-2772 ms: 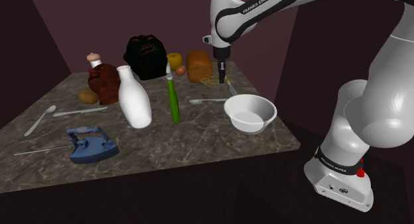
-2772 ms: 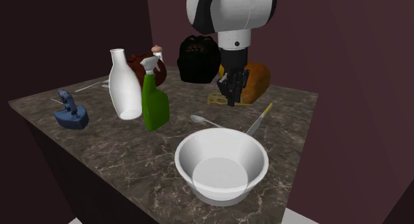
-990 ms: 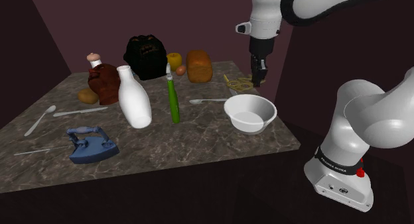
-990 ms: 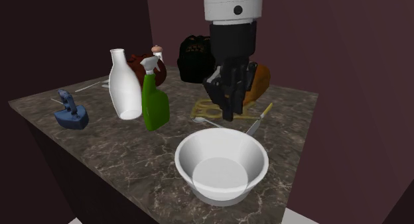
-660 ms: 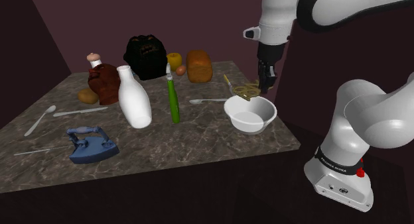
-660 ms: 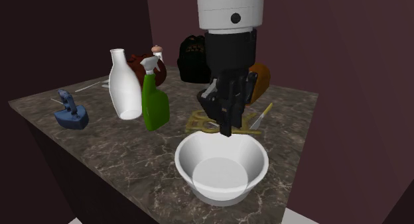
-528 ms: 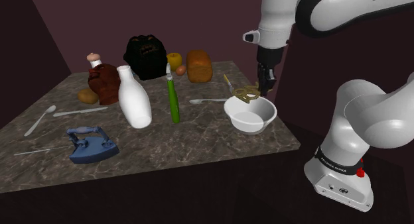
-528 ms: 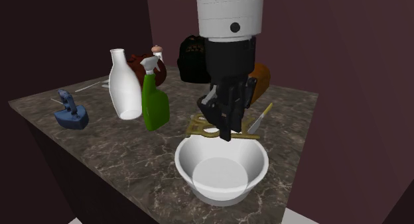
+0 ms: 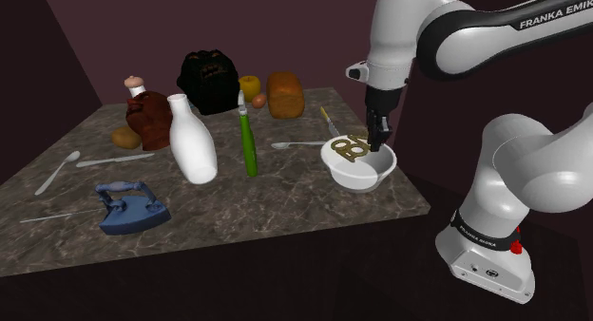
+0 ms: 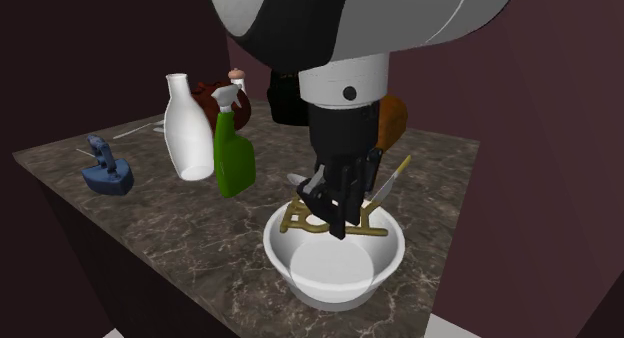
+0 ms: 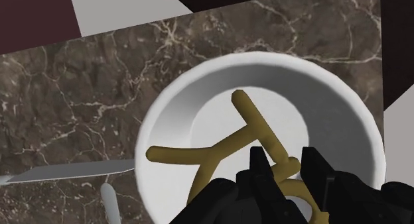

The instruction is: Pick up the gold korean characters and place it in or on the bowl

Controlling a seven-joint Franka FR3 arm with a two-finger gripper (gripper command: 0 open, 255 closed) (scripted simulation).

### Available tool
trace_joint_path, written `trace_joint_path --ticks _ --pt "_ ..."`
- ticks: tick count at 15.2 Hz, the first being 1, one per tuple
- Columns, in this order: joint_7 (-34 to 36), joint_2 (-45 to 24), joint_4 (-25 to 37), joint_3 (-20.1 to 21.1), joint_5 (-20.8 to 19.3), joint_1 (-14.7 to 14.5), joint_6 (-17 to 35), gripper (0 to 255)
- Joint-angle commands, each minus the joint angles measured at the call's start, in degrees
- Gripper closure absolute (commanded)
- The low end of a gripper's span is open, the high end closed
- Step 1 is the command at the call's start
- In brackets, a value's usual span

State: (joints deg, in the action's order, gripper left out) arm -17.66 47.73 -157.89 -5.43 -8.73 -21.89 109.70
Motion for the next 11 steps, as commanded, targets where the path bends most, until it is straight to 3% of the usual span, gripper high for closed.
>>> trace_joint_path --ticks 1,11 --pt "0.12 -0.34 -1.55 -0.16 -0.21 0.09 1.92 255" --pt "0.27 -0.88 -2.95 -0.30 -0.42 0.17 3.85 255"
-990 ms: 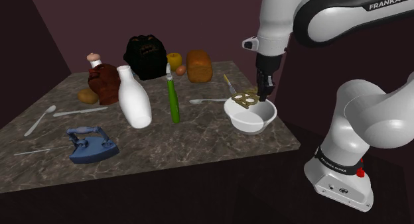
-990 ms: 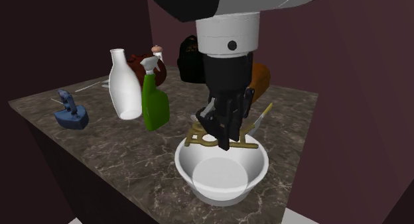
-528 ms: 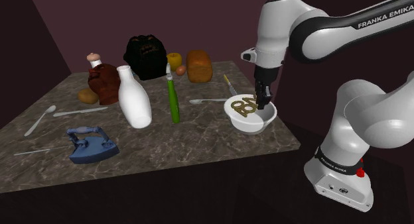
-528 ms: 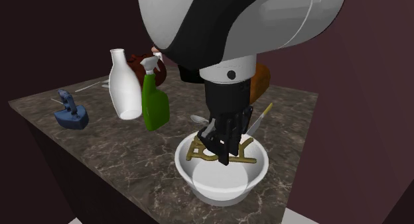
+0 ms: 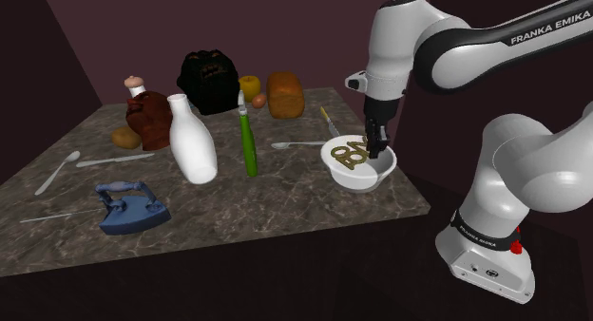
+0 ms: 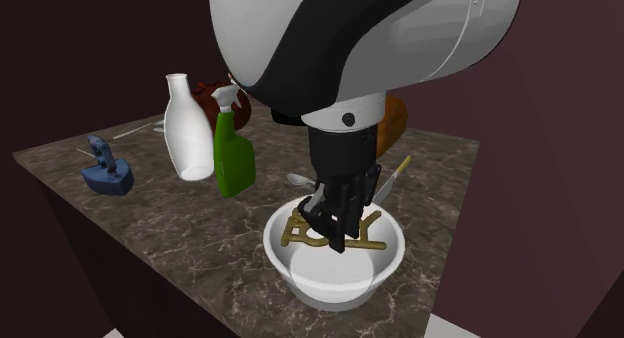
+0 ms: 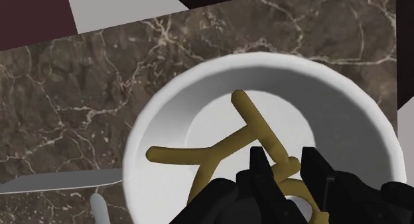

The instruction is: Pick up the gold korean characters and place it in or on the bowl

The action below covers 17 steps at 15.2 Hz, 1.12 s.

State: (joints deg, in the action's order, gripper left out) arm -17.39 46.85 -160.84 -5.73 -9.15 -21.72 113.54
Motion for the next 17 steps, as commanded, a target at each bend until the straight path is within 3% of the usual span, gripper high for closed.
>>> trace_joint_path --ticks 1,6,10,17 --pt "0.00 0.00 0.00 0.00 0.00 0.00 0.01 0" --pt "0.00 0.00 0.00 0.00 0.00 0.00 0.01 0" --pt "-0.17 1.57 6.46 0.97 1.10 -0.58 -8.05 0" --pt "-0.18 1.57 6.46 0.98 1.11 -0.56 -8.05 0"
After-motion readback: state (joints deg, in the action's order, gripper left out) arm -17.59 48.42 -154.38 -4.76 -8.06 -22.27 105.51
